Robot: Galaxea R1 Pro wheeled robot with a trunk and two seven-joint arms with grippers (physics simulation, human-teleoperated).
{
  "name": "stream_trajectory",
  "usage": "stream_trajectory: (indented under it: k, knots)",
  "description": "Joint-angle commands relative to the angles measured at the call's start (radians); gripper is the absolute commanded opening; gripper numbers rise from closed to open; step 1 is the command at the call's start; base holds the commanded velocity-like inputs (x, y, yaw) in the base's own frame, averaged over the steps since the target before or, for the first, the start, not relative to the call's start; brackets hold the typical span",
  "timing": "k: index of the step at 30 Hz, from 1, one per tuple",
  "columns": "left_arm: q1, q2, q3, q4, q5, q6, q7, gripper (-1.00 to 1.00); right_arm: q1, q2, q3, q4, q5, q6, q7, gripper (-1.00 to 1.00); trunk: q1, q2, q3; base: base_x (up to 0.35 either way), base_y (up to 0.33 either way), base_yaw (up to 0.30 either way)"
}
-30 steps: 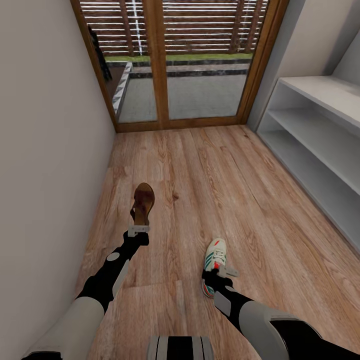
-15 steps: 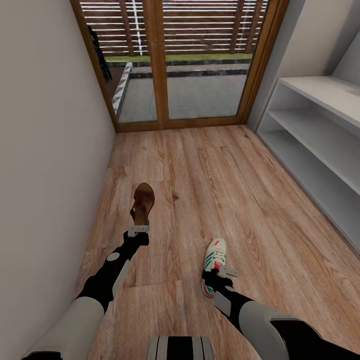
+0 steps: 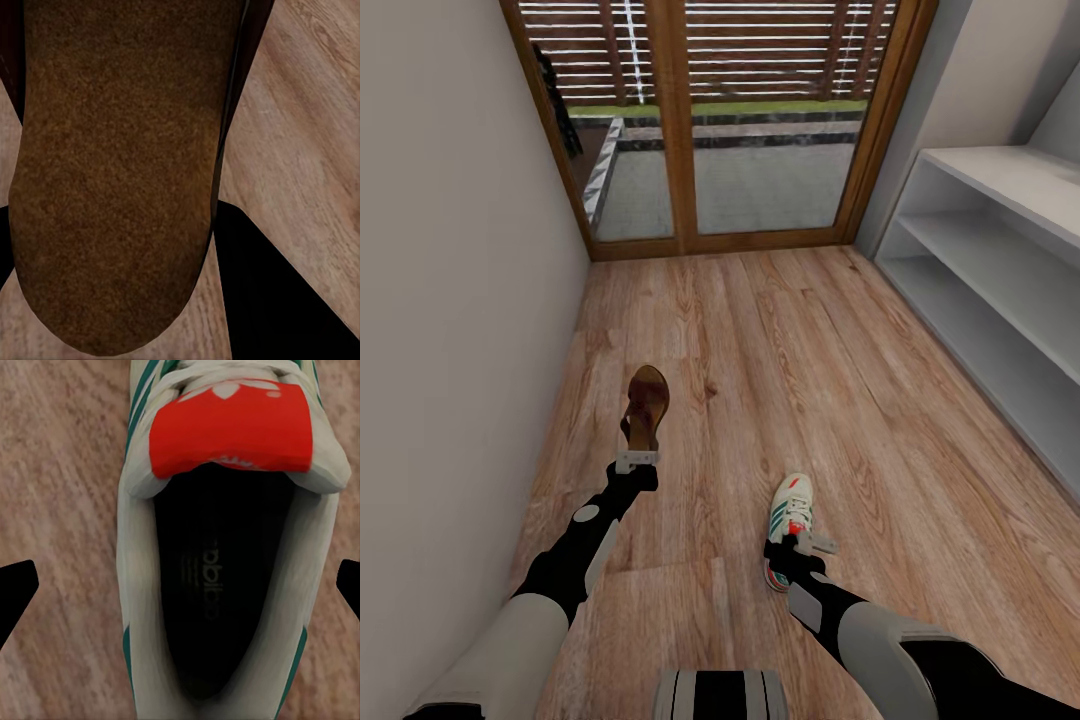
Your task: Pick up the two gym shoes and the two sandals from the corridor floor and place them onto the hallstand (shoe rack) in the corridor, making sure they are on the rack and not on the floor. Arrange them so the two gym shoes are next to each other and the two sandals are next to each other.
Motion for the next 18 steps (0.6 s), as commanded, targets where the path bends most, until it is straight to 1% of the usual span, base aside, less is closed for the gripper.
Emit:
stream_trajectory:
  k: [1,18]
  knots:
    - [0.0,0.0,0.002,0.001,-0.003,-0.003,-0.005,-1.0,-0.001,0.0,-0.005,0.003,-0.002,-0.006,0.0,1.0,0.0,0.0,-0.001,0.0,0.0,0.0]
    - [0.0,0.0,0.002,0.001,-0.003,-0.003,-0.005,-1.0,-0.001,0.0,-0.005,0.004,-0.001,-0.006,-0.002,1.0,0.0,0.0,-0.001,0.0,0.0,0.0]
